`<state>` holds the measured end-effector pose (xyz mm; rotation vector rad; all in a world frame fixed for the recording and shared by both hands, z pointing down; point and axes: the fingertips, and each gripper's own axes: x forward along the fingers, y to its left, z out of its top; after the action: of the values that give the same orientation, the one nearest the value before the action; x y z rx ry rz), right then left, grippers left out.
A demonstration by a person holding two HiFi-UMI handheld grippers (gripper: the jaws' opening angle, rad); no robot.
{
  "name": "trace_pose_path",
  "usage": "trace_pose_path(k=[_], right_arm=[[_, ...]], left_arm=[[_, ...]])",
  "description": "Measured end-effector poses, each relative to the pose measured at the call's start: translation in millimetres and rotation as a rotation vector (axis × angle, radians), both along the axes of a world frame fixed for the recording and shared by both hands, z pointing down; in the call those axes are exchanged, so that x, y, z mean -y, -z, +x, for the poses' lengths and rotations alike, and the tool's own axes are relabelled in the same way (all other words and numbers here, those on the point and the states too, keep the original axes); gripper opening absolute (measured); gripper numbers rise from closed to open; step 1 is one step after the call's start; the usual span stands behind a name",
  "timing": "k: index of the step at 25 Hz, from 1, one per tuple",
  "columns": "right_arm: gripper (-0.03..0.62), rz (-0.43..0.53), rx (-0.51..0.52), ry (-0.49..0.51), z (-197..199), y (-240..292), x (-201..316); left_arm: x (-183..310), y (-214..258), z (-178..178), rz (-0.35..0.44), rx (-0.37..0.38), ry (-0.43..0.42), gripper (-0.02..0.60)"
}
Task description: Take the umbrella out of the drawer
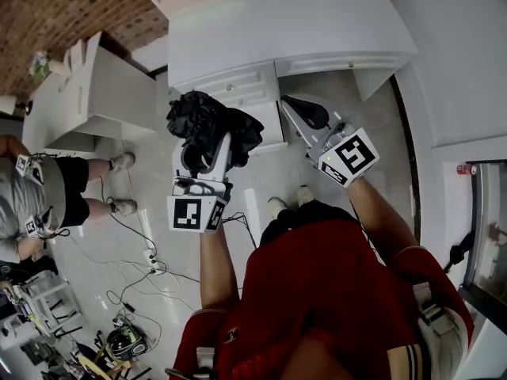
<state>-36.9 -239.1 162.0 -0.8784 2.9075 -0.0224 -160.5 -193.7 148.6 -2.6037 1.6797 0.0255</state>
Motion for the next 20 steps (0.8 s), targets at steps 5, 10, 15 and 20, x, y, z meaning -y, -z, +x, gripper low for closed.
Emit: trace_pose_path(k=[5,10,15,20], right_arm=[[0.012,0.007,-0.004,0.01,1.6,1.3,-1.6],[0.012,0.013,-0.009,0.009,5.3,5.8,-2.9],[0.012,0.017,-0.026,0.008,6.2,5.6,-3.1],[0.012,0.02,-0.035,0.009,5.4,5.4,-4.0]], left_arm=[[-1.3,3.8,1.8,0.009,-0.002,0.007,0.245],[-4.2,10.0,3.4,0.018,-0.001,0.011,0.245],[-3.8,9.5,2.9,0.016,0.004,0.015,0.244],[-3.7,8.1,2.2,0.012,0.001,0.013,0.244]])
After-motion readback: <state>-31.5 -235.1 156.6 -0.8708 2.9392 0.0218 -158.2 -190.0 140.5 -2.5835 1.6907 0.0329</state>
